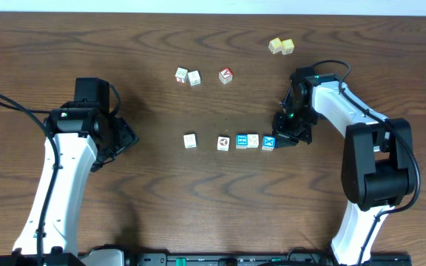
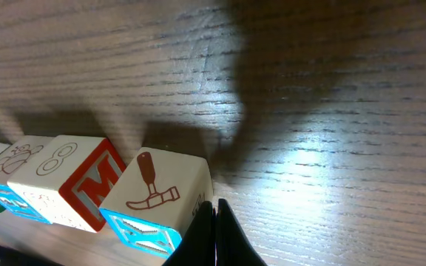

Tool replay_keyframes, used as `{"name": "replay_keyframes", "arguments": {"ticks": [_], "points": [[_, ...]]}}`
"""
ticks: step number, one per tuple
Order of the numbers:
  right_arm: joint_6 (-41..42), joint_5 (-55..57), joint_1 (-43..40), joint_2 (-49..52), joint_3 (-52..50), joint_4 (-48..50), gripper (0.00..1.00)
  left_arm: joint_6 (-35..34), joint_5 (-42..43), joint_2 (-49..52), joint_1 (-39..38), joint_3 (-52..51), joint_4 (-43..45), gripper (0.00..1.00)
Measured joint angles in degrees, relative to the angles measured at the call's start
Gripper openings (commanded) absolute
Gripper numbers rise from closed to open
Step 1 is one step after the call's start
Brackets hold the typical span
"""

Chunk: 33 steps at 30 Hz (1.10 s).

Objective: Lift 5 blocks

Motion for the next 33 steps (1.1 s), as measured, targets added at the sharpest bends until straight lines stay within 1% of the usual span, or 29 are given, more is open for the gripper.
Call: {"name": "replay_keyframes", "arguments": {"ticks": [33], "points": [[0.1,-0.2,0.0,0.0,0.0,4.0,0.01,0.0,0.0,0.0,0.0,0.0,0.0,0.77]]}}
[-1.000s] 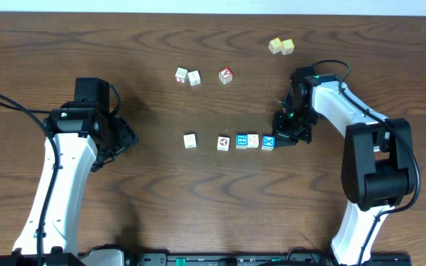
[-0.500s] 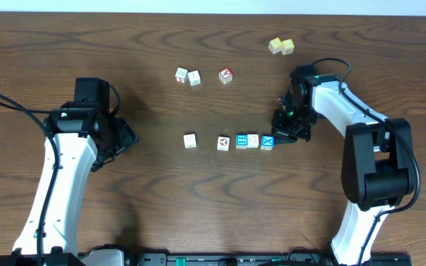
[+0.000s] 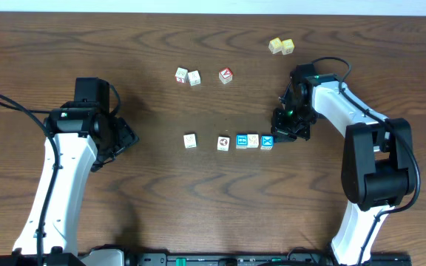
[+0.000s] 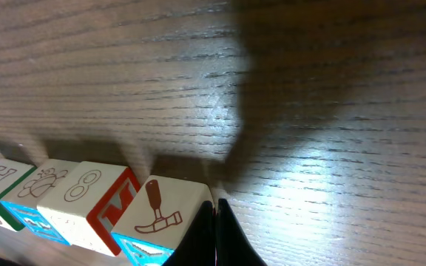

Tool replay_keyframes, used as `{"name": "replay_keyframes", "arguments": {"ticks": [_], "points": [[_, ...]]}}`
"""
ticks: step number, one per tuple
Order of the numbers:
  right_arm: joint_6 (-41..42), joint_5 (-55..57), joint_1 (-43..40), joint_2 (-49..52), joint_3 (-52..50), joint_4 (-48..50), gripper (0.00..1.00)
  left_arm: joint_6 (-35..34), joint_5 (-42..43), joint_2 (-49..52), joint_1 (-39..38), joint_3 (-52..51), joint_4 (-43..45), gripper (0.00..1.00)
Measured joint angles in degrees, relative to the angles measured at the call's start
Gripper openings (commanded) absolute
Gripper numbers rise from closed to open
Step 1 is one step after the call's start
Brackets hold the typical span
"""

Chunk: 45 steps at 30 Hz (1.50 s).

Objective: Lift 5 blocks

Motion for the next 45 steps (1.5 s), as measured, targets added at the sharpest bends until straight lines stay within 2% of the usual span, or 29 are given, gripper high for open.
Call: {"name": "replay_keyframes", "arguments": {"ticks": [19,28,34,43,44,45], "points": [[1.6,-0.6,1.5,0.0,0.0,0.6,0.01,0.0,0.0,0.0,0.0,0.0,0.0,0.77],[1.5,4.5,-0.4,0.0,8.5,-13.5,0.01,0.0,0.0,0.0,0.0,0.0,0.0,0.77],[-2.0,7.2,0.4,0.0,12.2,-24.5,0.01,0.0,0.0,0.0,0.0,0.0,0.0,0.77],[-2.4,12.3,5.8,-1.9,12.1,-25.5,0.01,0.0,0.0,0.0,0.0,0.0,0.0,0.77],[-1.8,13.6,5.9,-3.2,12.0,-25.5,0.10,0.0,0.0,0.0,0.0,0.0,0.0,0.77],[-0.9,15.2,5.8,-5.0,12.0,-25.5,0.40,0.0,0.0,0.0,0.0,0.0,0.0,0.77]]}}
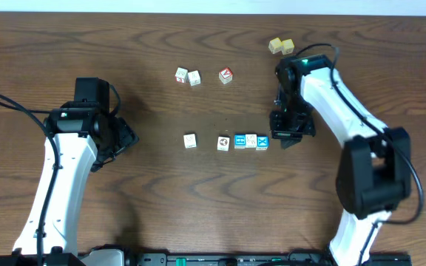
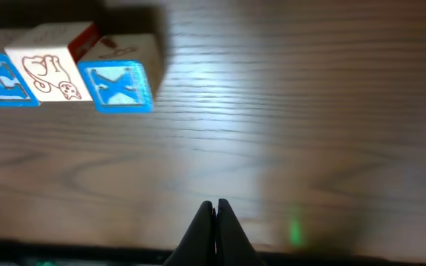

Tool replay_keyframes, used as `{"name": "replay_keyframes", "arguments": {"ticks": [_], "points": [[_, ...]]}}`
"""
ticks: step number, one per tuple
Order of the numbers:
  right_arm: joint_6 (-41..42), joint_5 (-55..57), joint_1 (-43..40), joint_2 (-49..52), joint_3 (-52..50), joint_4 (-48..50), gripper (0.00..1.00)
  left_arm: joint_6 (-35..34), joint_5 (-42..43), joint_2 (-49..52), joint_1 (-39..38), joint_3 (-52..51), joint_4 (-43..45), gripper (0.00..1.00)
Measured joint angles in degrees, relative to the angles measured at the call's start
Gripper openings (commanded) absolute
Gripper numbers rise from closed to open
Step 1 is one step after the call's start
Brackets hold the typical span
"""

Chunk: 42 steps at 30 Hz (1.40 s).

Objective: Lift 5 blocks

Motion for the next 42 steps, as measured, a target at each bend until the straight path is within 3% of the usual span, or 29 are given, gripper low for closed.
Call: {"name": "replay_keyframes", "arguments": {"ticks": [1,5,9,20,31,42], "points": [[0.8,1.8,0.0,-2.1,0.0,0.0,0.65,0.0,0.0,0.0,0.0,0.0,0.0,0.77],[1.7,7.7,-0.5,-12.0,0.0,0.7,0.99,0.0,0.0,0.0,0.0,0.0,0.0,0.77],[2.2,10.3,-0.8,-16.7,0.6,2.2,0.99,0.0,0.0,0.0,0.0,0.0,0.0,0.77],[2.4,11.7,-0.8,-14.7,-6.6,14.3,0.99,0.0,0.0,0.0,0.0,0.0,0.0,0.77],[2.4,13.9,-1.7,-14.5,-7.8,15.7,0.99,0.0,0.0,0.0,0.0,0.0,0.0,0.77],[2.4,14.8,-21.0,-14.5,-7.9,15.0,0.99,0.0,0.0,0.0,0.0,0.0,0.0,0.77]]}}
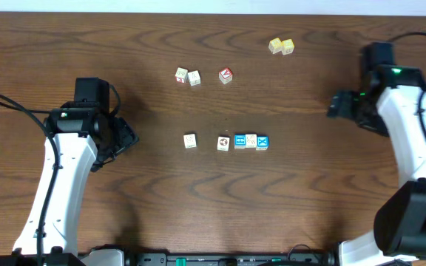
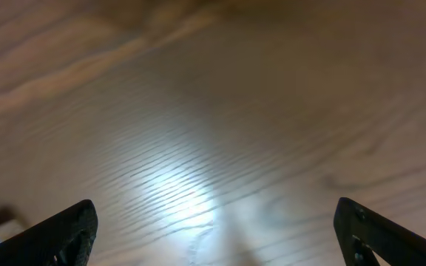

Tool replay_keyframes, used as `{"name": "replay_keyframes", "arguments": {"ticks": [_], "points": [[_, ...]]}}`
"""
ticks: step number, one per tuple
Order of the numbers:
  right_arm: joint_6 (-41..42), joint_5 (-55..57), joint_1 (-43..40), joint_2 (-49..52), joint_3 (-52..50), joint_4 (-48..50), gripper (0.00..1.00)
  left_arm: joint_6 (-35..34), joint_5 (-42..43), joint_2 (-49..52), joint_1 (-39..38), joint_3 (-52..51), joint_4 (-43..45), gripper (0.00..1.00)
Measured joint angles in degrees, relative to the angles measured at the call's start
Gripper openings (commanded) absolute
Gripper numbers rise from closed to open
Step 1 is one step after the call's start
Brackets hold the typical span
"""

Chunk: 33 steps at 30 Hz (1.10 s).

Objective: Lift 5 blocks

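Observation:
Five blocks lie in a row mid-table: a pale block (image 1: 190, 140), a brown-marked block (image 1: 223, 143), then a blue block (image 1: 241, 141), a cream block (image 1: 251, 140) and a blue X block (image 1: 262, 142) touching one another. My right gripper (image 1: 336, 107) hovers far right of the row. In the right wrist view it (image 2: 217, 247) is open, its dark fingertips (image 2: 72, 229) wide apart over bare wood. My left gripper (image 1: 123, 137) sits at the left, well clear of the blocks; its jaws are too dark to read.
Three more blocks stand further back: two pale blocks (image 1: 181, 74) (image 1: 194, 77) and a red block (image 1: 225, 75). A pair of yellow blocks (image 1: 281, 46) lies at the back right. The table (image 1: 213, 207) is dark wood.
My right gripper was shut just right of the blue X block. Now it is open and far off to the right, near the table's edge. The blocks have not moved.
My shut right gripper stood against the blue X block at the row's right end, with a small gap to its neighbour. At the later moments that block lay further left, touching the cream block. Now the gripper is away from the row and open. The left arm stayed put.

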Motion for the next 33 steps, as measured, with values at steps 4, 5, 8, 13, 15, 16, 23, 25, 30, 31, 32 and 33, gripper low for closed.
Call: {"name": "replay_keyframes", "arguments": {"ticks": [4,5,8,13,15,16,23,25,30,31,32,33], "points": [[0.0,-3.3,-4.1,0.0,0.0,0.2,0.99,0.0,0.0,0.0,0.0,0.0,0.0,0.77],[0.0,-3.9,-4.7,0.0,0.0,0.2,0.99,0.0,0.0,0.0,0.0,0.0,0.0,0.77],[0.0,-5.0,-5.6,0.0,0.0,0.2,0.99,0.0,0.0,0.0,0.0,0.0,0.0,0.77],[0.0,-6.0,-5.6,0.0,0.0,0.2,0.99,0.0,0.0,0.0,0.0,0.0,0.0,0.77],[0.0,-6.1,-5.6,0.0,0.0,0.2,0.99,0.0,0.0,0.0,0.0,0.0,0.0,0.77],[0.0,-6.3,-5.6,0.0,0.0,0.2,0.99,0.0,0.0,0.0,0.0,0.0,0.0,0.77],[0.0,-6.3,-5.6,0.0,0.0,0.2,0.99,0.0,0.0,0.0,0.0,0.0,0.0,0.77],[0.0,-6.3,-5.6,0.0,0.0,0.2,0.99,0.0,0.0,0.0,0.0,0.0,0.0,0.77],[0.0,-6.3,-5.6,0.0,0.0,0.2,0.99,0.0,0.0,0.0,0.0,0.0,1.4,0.77],[0.0,-6.3,-5.6,0.0,0.0,0.2,0.99,0.0,0.0,0.0,0.0,0.0,1.9,0.77],[0.0,-6.3,-5.6,0.0,0.0,0.2,0.99,0.0,0.0,0.0,0.0,0.0,2.3,0.77],[0.0,-6.3,-5.6,0.0,0.0,0.2,0.99,0.0,0.0,0.0,0.0,0.0,2.5,0.77]]}}
